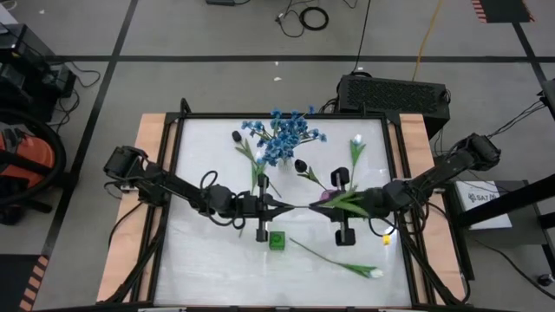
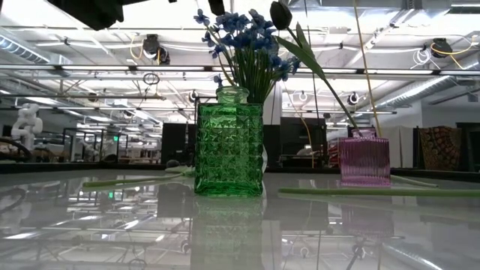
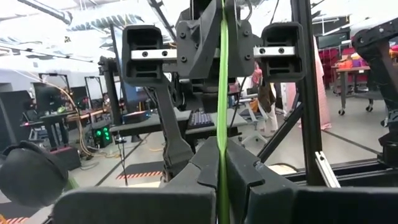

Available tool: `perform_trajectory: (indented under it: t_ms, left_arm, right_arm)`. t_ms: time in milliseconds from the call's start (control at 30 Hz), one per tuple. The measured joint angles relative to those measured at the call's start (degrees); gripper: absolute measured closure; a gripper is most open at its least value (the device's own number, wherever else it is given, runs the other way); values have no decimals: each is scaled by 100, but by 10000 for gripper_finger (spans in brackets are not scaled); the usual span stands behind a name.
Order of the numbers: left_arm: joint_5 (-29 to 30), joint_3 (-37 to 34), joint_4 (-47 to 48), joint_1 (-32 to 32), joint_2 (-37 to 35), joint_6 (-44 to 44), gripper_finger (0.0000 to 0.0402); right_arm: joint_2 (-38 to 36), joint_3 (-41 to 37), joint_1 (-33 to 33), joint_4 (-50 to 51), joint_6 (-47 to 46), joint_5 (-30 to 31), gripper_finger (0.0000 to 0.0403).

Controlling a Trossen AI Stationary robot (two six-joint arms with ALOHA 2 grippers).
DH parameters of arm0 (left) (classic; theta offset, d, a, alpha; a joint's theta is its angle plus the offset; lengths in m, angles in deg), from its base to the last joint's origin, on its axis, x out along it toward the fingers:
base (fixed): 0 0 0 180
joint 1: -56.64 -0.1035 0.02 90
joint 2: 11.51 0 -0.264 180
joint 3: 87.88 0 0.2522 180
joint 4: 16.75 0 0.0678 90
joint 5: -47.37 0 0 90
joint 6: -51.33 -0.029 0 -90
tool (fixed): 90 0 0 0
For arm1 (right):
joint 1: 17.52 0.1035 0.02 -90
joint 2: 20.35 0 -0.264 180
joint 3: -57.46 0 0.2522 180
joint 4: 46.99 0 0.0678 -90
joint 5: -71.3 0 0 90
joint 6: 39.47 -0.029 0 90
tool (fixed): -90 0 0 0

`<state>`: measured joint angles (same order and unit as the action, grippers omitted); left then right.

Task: Sort flowers into vase by color
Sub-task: Put the bottom black tulip into the purple vase

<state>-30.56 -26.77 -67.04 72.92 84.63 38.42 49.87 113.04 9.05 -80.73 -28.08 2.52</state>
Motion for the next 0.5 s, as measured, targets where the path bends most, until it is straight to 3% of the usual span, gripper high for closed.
perform_trajectory:
  t_ms: [167,367,500]
  left_arm:
    - [354,11,292,-3,-64,59,371]
    - [725,9,1368,3,-633,359,284]
    - [733,9,2592,77,-1189,433,240]
  right_arm:
    - [-150,-2,46,213,-39,306,393]
    - [-672,0,186,842,-250,345,397]
    - [-1124,0,297,1796,-565,717,400]
